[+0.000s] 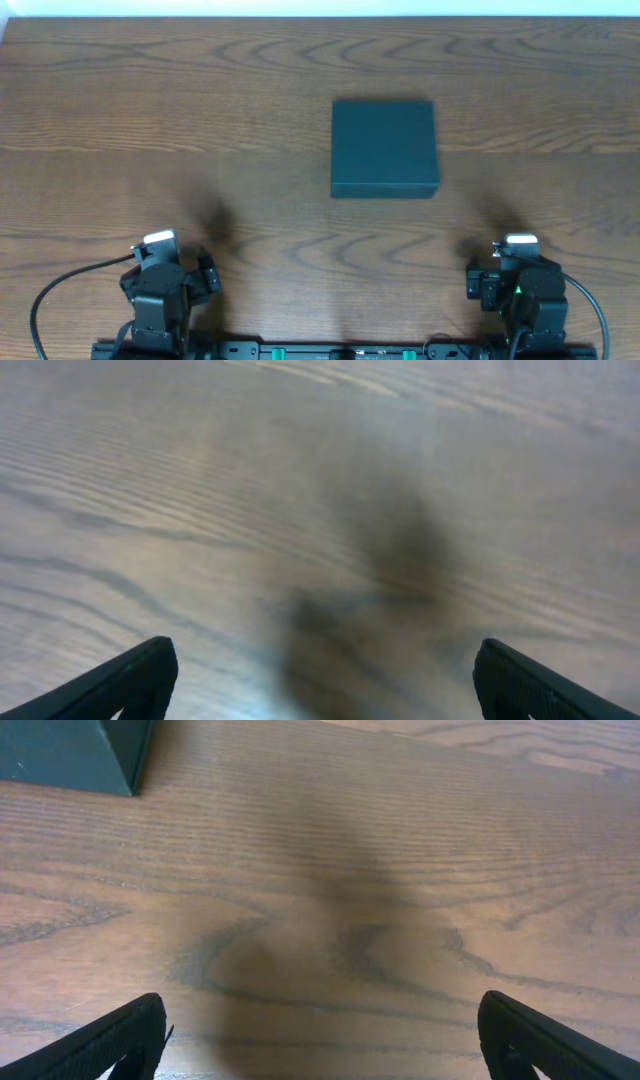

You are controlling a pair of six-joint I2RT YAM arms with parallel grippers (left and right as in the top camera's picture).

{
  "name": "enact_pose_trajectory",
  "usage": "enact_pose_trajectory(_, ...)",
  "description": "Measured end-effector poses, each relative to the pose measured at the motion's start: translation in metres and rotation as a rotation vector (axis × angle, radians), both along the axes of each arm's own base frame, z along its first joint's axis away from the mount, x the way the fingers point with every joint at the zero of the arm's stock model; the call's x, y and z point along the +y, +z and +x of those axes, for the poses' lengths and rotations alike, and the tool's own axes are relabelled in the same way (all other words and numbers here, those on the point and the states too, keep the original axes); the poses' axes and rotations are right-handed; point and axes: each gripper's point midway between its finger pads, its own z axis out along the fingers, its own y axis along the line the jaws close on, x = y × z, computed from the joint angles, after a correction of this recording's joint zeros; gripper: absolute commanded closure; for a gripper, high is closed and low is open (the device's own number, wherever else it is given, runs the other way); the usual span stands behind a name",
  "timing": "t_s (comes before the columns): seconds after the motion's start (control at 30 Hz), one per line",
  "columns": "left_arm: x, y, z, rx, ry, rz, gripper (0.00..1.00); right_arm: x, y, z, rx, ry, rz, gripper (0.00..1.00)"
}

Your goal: Pack container

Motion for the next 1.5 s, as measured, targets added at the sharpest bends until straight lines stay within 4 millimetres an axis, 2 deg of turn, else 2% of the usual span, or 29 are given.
enact_pose_trajectory(0.27, -0.001, -0.040, 0.006, -0.018, 0.007, -0.030, 0.04, 0.000, 0.000, 0.000, 0.000, 0.000, 0.000, 0.01)
enact_pose_trajectory(0.53, -0.016, -0.055, 0.007, 0.017, -0.143, 0.042, 0.04, 0.000, 0.000, 0.000, 0.000, -0.001, 0.000, 0.01)
enact_pose_trajectory(0.7, -0.017, -0.046, 0.012, -0.053, -0.157, 0.052, 0.05, 0.000, 0.000, 0.000, 0.000, -0.001, 0.000, 0.01)
enact_pose_trajectory(1.5, -0.017, -0.045, 0.012, -0.053, -0.166, 0.062, 0.04, 0.000, 0.000, 0.000, 0.000, -0.001, 0.000, 0.01)
